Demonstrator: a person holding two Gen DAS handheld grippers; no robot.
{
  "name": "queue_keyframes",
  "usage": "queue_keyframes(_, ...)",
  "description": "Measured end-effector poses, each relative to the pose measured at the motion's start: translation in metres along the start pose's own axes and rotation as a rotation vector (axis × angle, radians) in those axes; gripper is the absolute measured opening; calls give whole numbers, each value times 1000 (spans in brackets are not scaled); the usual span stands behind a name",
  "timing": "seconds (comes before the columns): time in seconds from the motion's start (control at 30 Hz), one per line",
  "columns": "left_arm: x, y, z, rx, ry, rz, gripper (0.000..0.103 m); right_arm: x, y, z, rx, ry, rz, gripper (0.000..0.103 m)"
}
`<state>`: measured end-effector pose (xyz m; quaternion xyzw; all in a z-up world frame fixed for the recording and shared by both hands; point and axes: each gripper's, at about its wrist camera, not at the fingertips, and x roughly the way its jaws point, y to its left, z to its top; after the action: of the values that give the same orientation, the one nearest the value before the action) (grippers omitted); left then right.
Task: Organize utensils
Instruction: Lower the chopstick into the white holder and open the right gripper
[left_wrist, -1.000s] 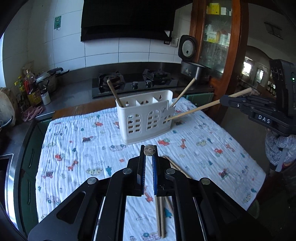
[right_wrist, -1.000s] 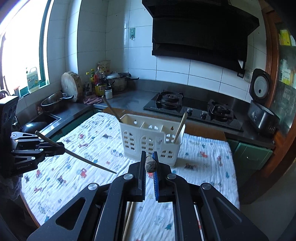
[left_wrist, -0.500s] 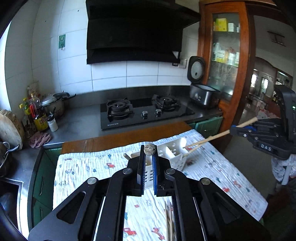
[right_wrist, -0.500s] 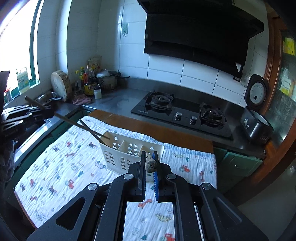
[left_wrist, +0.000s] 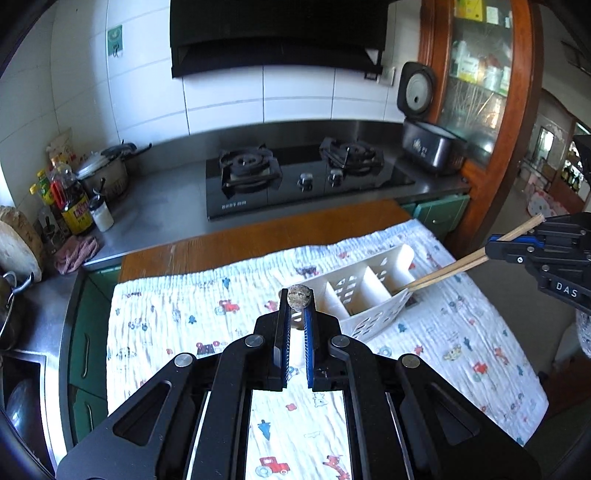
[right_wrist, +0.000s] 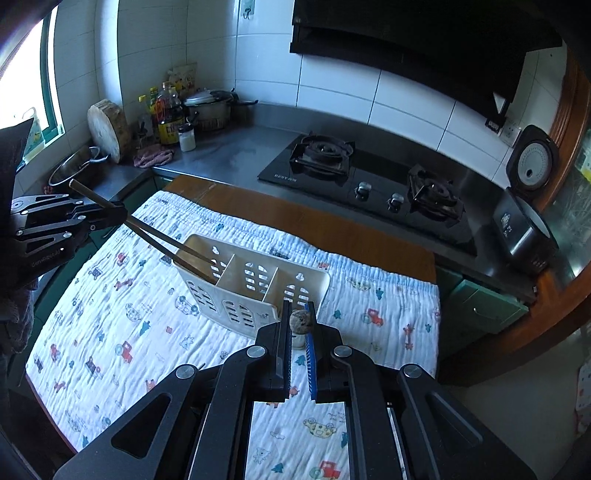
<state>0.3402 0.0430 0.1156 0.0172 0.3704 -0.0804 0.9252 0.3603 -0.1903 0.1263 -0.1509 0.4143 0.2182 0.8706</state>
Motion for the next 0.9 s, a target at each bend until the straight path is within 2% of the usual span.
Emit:
queue_keyframes(0.4,42,2,2,-25,100,-30,6,29,-3,9,11,58,7,7)
queue_keyframes(0.9,69,-3,10,-15,171,-10,6,51,4,18,-17,118,-4,7)
